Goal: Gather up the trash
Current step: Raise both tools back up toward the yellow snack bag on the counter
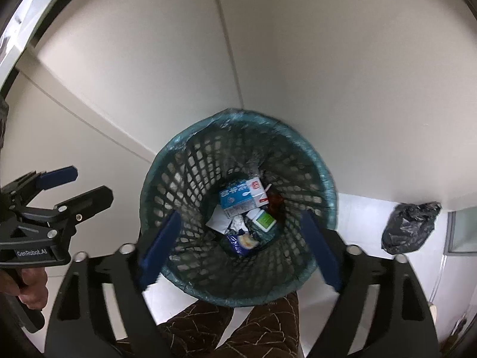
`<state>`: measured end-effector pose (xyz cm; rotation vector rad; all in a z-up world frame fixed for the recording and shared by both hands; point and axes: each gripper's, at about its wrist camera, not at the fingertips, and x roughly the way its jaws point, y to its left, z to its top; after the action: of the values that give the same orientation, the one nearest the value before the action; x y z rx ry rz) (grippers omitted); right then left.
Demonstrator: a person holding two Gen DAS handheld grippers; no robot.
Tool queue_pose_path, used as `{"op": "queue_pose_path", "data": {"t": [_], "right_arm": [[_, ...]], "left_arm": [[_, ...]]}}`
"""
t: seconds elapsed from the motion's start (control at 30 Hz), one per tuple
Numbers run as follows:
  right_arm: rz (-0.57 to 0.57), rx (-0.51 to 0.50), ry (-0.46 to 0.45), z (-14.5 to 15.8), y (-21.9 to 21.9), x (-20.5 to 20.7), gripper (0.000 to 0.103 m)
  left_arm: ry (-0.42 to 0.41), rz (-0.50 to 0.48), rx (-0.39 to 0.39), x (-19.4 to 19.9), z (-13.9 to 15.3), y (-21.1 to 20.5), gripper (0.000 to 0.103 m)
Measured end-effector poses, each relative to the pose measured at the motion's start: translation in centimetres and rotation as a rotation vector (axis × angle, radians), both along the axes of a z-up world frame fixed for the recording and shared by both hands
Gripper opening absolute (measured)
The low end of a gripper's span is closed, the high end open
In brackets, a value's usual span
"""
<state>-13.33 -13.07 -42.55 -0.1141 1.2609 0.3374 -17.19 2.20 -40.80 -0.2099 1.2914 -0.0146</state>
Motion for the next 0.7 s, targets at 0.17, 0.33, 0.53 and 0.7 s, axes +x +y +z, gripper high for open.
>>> {"op": "queue_pose_path", "data": {"t": [0.17, 0.33, 0.53, 0.7], "right_arm": [[-0.033, -0.020, -0.055, 4.1, -0.8, -0.6, 0.091], [-0.071, -0.033, -0.102, 9.0, -2.0, -0.8, 0.095], [-0.094, -0.015, -0.159, 14.9, -3.3, -0.5, 0.095], [-0.105, -0.028, -0.231, 19.6, -4.0, 0.0, 0.095]], "left_arm": [[-0.019, 0.011, -0.015, -0.4, 3.6, 0.4, 0.097], [-0.045, -0.004, -0.027, -0.3, 8.2, 0.4, 0.097], [-0.088, -0.012, -0.027, 0.6, 13.5, 1.1, 0.097], [-0.146, -0.008, -0.026, 1.5, 18.1, 1.5, 0.097]]}}
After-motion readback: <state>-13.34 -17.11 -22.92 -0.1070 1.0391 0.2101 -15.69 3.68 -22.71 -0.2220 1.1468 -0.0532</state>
